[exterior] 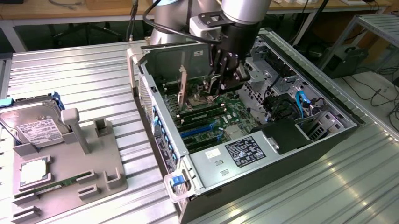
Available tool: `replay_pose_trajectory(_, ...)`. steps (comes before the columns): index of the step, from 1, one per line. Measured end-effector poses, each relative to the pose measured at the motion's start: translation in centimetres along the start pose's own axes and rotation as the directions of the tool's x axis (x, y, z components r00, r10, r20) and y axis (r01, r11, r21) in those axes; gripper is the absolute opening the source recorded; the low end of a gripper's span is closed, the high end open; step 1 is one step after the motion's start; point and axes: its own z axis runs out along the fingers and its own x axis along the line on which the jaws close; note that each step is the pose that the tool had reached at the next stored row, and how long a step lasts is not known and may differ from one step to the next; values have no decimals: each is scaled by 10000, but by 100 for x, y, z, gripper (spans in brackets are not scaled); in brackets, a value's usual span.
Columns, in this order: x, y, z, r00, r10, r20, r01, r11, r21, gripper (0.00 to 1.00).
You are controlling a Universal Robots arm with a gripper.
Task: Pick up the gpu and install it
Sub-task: 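Insert the gpu into the slot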
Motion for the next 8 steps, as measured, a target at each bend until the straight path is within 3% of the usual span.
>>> replay_pose_trajectory(5, 2, 11, 80, 10000, 0, -1, 0, 10000, 0, 28)
replay_pose_trajectory(8, 2, 11, 80, 10000, 0, -4, 0, 10000, -1, 28)
